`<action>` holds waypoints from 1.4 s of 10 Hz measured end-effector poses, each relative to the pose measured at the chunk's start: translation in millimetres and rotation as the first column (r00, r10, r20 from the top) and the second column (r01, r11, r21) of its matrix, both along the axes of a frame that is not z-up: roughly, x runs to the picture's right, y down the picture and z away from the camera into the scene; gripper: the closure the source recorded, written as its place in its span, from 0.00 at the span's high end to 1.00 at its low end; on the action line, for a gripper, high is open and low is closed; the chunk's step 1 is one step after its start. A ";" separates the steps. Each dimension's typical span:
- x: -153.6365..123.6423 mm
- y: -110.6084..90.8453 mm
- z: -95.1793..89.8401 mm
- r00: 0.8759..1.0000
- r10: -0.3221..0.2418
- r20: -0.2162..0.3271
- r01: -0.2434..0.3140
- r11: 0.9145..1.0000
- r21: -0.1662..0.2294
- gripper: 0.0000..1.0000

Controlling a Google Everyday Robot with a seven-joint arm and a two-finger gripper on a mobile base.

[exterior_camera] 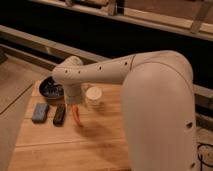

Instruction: Drag the pepper across the table

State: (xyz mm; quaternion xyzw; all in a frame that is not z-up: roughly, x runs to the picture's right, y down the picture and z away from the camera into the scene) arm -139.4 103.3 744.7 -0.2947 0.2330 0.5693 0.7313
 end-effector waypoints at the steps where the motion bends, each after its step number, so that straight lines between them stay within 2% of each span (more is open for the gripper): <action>1: 0.6 -4.9 5.3 1.000 -0.003 -0.001 0.003 1.000 -0.005 0.65; 3: -7.1 -14.2 27.3 1.000 -0.011 0.005 0.011 0.999 -0.038 0.65; 8: -36.7 0.5 67.7 0.998 -0.030 0.046 0.037 0.988 -0.152 0.65; 9: -38.9 1.7 71.7 0.998 -0.030 0.050 0.038 0.986 -0.163 0.64; 11: -40.7 6.1 79.0 0.998 -0.030 0.055 0.039 0.982 -0.184 0.51; 12: -39.6 11.2 83.4 0.998 -0.032 0.055 0.042 0.980 -0.195 0.38; 14: -39.4 15.1 85.9 0.998 -0.031 0.058 0.043 0.978 -0.205 0.20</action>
